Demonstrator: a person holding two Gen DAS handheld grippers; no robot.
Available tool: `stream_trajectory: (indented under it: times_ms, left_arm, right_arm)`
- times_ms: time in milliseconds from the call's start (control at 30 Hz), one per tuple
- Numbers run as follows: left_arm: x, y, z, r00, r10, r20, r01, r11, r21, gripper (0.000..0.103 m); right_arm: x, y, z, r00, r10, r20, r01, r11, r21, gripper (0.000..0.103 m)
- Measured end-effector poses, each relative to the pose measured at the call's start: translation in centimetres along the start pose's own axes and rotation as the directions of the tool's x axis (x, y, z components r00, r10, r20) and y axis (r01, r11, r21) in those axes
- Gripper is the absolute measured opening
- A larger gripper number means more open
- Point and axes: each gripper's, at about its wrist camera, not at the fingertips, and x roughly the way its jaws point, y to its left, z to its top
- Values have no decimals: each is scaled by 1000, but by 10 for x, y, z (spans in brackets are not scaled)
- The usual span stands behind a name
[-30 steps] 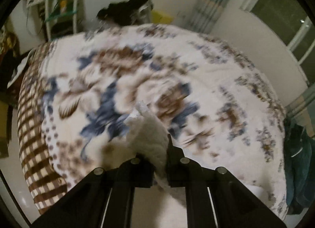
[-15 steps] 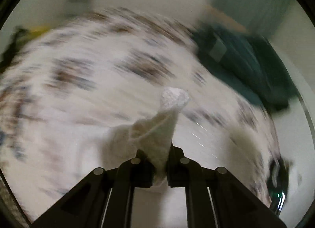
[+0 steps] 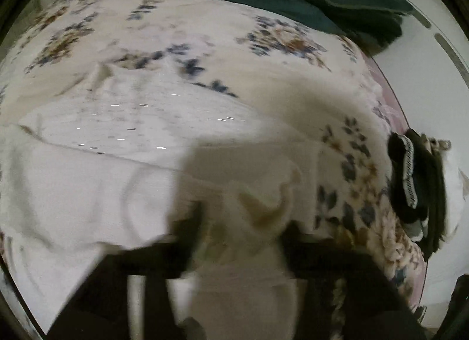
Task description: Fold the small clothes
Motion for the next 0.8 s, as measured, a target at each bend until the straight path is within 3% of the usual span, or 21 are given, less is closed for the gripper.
stream_trajectory:
  times_ms: [33, 100, 133, 200, 267, 333, 367, 467, 500, 600, 700, 800]
  left_arm:
    - [-8, 11, -4, 999, 33, 25, -32, 999, -6, 83]
    - [-31, 44, -15, 990, 117, 73, -116, 993, -28, 84]
    - [-46, 68, -27, 977, 185, 101, -180, 982, -55, 84]
    - [-59, 104, -44, 955, 275, 109, -266, 960, -89, 84]
    - [-66, 152, -73, 912, 404, 70, -395, 911, -116, 84]
    - [-63, 188, -100, 863, 504, 9, -500, 858, -119, 84]
    - [-60, 209, -116, 844, 535, -35, -535, 835, -129, 84]
    - [-54, 250, -150, 813, 570, -118, -581, 791, -190, 84]
    - [-51, 258, -158, 820, 557, -133, -572, 792, -212, 85]
    - [-35, 275, -178, 854, 498, -153, -521, 811, -265, 90]
    - [-29, 284, -182, 868, 479, -133, -496, 814, -302, 103]
    - [-27, 299, -185, 913, 396, -99, -403, 836, -371, 103]
  right_arm:
    - [-4, -3, 2, 999, 34, -1, -34, 999, -7, 93]
    - [-12, -1, 5, 995, 99, -2, -99, 995, -26, 55]
    - [-14, 5, 10, 991, 128, -25, -129, 991, -41, 53]
    - [-16, 23, 21, 977, 210, -46, -213, 975, -63, 53]
    - [-16, 47, 36, 960, 276, -50, -279, 957, -81, 53]
    - [-13, 74, 51, 943, 328, -58, -332, 938, -96, 62]
    - [-11, 86, 58, 939, 339, -55, -343, 934, -104, 69]
    - [1, 136, 74, 937, 347, -50, -350, 923, -159, 74]
    - [7, 151, 78, 941, 333, -58, -338, 925, -174, 81]
    - [24, 187, 84, 946, 314, -84, -325, 926, -195, 84]
    - [43, 205, 90, 980, 184, -71, -194, 965, -178, 84]
    - [63, 193, 93, 993, 64, -94, -75, 991, -109, 84]
